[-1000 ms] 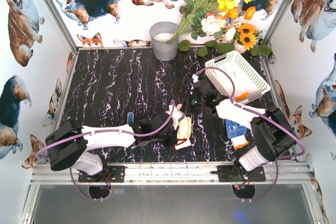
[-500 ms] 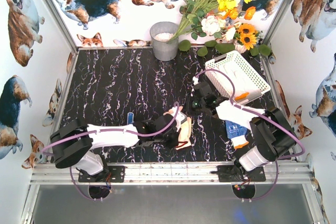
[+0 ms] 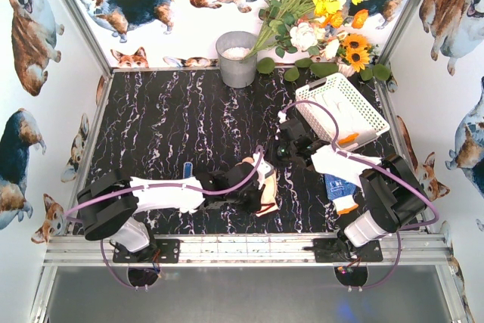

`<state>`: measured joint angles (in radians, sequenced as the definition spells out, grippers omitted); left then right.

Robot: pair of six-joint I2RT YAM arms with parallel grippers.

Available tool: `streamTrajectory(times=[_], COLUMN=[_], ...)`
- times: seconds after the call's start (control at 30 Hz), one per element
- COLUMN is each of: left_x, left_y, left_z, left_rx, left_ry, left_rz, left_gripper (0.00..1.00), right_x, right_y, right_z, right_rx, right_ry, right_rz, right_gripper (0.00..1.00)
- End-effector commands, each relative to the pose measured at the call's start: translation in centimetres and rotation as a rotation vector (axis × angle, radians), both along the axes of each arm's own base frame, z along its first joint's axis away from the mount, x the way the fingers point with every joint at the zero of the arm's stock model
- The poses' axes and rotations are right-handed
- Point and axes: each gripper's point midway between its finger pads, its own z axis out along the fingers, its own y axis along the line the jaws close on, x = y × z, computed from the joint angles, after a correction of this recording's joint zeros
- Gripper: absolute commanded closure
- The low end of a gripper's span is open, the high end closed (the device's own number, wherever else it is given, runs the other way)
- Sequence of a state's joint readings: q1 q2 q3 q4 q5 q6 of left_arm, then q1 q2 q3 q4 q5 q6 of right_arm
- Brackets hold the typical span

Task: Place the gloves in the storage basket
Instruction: Pair the glove with the glove.

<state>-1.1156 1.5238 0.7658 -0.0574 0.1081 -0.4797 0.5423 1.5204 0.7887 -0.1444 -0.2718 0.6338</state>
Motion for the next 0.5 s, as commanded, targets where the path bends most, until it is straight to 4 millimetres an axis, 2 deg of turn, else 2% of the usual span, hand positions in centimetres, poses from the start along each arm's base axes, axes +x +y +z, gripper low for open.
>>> streamTrajectory(times=[0.0, 0.1, 0.23, 0.3, 0.47], left_x=[-0.5, -0.6, -0.7, -0.6, -0.4], left_y=[-1.0, -1.1, -1.2, -1.2, -0.8], left_z=[0.4, 0.1, -0.2, -0.1, 0.6], left_rx=[-0.013, -0.010, 0.000, -0.002, -0.019], left_ry=[0.004, 0.010, 0.017, 0.014, -0.010], left_rz=[-0.051, -0.060, -0.067, -0.066, -0.044], left_gripper=[0.98, 0.97, 0.90, 0.81, 0.60], right_x=[1.5, 1.5, 1.5, 1.5, 1.7], right_y=[0.8, 0.8, 0.8, 0.7, 0.6], right_z=[1.4, 1.4, 1.4, 1.4, 2.5], right_rx=[0.040, 0.038, 0.038, 0.038, 0.043], right_ry=[-0.076, -0.075, -0.077, -0.079, -0.112], right_rz=[-0.006, -0.004, -0.005, -0.006, -0.010], right_gripper=[1.00, 1.00, 1.00, 0.99, 0.87])
